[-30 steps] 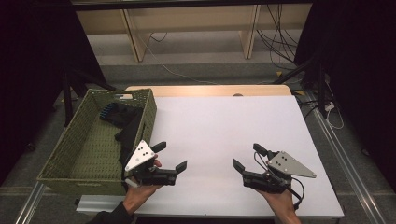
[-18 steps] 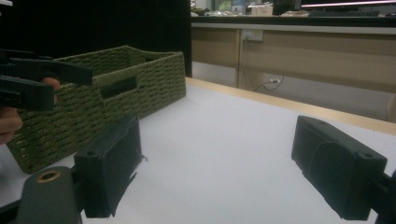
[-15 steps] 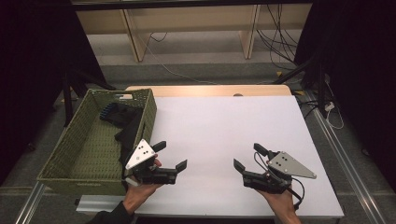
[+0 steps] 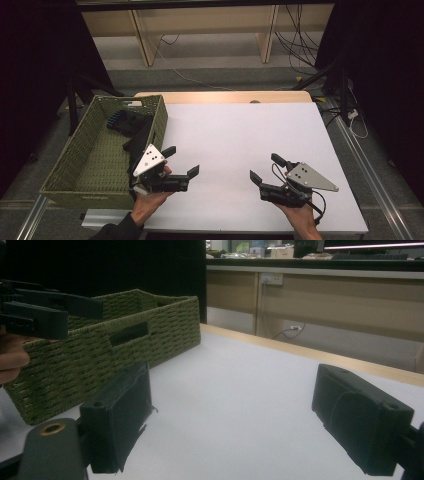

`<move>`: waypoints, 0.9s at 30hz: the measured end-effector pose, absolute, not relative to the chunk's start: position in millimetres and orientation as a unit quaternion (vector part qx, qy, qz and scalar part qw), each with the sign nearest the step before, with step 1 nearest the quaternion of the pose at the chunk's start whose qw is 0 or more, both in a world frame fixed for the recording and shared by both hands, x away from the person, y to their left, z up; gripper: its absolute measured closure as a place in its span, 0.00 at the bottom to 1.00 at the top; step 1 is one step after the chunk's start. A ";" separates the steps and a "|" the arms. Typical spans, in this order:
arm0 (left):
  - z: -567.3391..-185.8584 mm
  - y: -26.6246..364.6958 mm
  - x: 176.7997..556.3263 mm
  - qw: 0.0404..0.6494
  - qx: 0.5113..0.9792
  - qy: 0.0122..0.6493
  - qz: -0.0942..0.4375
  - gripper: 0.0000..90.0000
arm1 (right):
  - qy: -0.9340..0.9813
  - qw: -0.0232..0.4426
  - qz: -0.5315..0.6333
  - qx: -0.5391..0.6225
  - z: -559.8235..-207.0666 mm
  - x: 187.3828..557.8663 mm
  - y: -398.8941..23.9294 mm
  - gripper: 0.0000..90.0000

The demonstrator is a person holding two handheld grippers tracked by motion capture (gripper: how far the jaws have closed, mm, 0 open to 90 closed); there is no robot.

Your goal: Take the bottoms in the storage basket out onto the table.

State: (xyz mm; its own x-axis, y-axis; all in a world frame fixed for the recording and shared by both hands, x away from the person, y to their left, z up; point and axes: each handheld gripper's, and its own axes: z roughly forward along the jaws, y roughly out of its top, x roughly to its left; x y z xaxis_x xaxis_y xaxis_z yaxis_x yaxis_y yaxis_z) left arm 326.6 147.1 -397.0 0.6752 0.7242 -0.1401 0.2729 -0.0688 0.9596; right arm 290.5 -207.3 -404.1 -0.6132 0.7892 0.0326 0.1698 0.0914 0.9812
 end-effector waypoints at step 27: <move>-370.9 162.0 357.4 0.564 0.702 0.387 0.197 0.02 | 0.689 0.269 0.578 0.345 -403.7 289.6 -207.4 0.19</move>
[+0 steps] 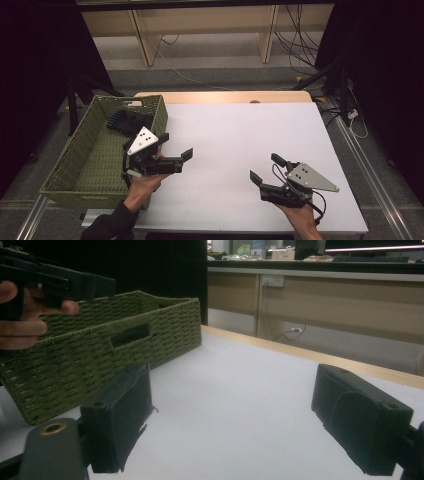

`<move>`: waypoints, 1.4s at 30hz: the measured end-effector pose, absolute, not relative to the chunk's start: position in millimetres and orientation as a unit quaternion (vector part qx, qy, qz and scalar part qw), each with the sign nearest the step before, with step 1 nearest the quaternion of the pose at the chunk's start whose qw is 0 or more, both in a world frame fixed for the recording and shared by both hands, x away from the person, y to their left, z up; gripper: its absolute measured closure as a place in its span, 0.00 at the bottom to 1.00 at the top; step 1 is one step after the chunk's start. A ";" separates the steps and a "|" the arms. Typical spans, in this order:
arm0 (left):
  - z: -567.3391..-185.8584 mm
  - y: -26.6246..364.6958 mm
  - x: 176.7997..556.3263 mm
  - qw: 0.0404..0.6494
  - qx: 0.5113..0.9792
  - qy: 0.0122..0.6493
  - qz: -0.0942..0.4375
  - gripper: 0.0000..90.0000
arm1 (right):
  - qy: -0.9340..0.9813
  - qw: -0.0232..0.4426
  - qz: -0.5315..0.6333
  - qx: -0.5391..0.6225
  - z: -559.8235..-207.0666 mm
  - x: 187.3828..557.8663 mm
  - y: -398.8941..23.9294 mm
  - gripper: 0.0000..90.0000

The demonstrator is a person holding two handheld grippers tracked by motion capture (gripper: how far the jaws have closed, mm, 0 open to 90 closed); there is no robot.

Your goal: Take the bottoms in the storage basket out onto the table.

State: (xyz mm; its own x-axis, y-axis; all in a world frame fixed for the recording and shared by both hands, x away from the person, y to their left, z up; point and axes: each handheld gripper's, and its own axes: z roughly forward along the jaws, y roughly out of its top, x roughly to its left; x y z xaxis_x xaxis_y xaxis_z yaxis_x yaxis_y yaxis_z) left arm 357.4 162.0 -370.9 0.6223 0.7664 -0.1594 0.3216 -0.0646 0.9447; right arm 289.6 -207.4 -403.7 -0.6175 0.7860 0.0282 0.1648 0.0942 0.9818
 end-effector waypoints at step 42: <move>-361.2 207.3 418.0 0.480 0.696 0.492 0.207 0.03 | 0.693 0.264 0.577 0.342 -405.1 290.8 -205.8 0.19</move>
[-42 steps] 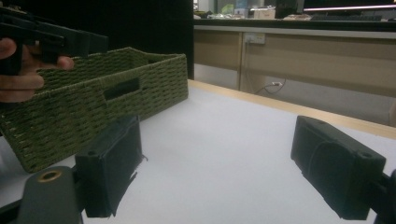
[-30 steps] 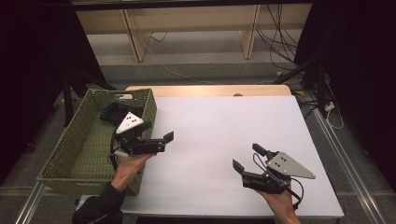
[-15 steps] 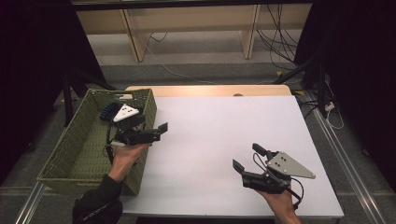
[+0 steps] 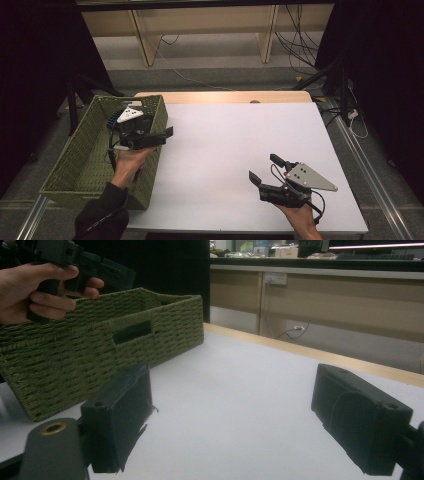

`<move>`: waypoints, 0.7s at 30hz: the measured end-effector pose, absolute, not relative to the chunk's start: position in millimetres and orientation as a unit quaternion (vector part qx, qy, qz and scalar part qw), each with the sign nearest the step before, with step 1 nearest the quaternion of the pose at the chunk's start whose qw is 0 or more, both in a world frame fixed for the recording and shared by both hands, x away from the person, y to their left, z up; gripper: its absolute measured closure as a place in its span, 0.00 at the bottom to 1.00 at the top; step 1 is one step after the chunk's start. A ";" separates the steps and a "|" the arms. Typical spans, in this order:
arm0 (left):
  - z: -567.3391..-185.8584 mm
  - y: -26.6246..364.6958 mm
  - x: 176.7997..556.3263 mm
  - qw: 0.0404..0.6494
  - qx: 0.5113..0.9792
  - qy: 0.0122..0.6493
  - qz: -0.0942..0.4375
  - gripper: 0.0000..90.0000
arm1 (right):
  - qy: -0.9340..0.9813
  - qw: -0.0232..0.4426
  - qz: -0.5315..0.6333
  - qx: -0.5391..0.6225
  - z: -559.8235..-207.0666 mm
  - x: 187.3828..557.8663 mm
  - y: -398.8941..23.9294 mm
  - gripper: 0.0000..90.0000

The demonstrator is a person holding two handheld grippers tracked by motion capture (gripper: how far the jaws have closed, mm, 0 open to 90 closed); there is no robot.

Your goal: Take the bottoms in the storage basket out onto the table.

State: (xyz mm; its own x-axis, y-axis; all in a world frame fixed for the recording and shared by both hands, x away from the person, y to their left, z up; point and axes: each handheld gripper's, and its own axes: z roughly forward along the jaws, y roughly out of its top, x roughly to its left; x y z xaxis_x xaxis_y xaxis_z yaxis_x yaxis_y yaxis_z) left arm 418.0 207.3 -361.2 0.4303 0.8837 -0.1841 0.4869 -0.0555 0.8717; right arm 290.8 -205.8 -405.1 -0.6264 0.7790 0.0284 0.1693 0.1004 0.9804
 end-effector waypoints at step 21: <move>-359.4 247.5 448.9 0.433 0.681 0.546 0.226 0.04 | 0.695 0.263 0.576 0.340 -405.9 291.4 -205.2 0.19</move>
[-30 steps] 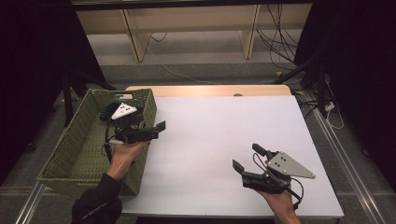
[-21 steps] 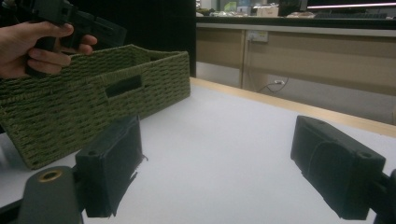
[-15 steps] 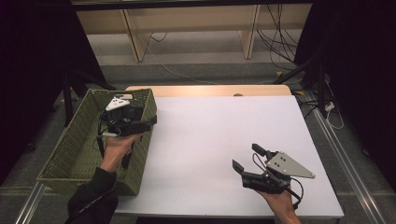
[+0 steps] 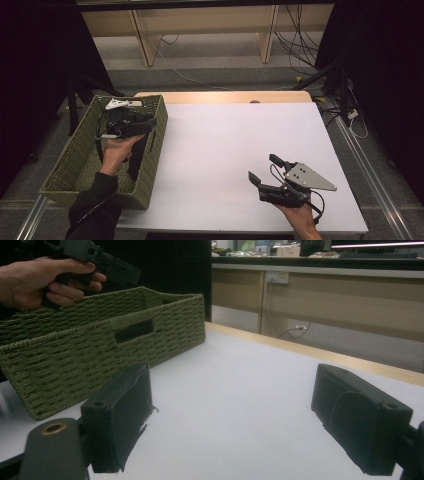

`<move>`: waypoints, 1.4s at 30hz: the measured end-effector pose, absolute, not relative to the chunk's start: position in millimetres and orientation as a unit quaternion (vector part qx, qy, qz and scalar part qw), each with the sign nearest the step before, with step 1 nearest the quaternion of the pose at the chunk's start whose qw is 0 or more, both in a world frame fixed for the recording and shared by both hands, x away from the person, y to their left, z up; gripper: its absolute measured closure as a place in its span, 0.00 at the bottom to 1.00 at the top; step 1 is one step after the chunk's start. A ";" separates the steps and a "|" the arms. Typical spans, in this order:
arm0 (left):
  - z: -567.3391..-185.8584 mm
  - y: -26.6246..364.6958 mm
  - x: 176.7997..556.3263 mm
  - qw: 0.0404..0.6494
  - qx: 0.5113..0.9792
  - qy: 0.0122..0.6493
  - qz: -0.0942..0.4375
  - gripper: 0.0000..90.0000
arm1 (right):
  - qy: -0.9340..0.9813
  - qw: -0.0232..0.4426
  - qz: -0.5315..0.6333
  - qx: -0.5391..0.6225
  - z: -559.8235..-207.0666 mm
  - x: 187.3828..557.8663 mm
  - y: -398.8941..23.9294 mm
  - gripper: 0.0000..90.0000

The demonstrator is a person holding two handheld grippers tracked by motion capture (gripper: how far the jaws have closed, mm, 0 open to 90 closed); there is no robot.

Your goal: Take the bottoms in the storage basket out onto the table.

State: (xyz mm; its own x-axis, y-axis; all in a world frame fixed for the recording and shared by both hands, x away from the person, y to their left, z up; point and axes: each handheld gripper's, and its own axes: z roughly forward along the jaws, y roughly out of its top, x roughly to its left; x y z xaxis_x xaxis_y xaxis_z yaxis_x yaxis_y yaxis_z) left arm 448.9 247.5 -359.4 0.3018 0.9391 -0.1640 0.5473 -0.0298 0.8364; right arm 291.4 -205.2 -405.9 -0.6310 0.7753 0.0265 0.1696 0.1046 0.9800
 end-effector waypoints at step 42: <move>-395.0 284.6 489.8 0.314 0.700 0.622 0.156 0.08 | 0.702 0.261 0.569 0.339 -407.1 290.9 -203.9 0.20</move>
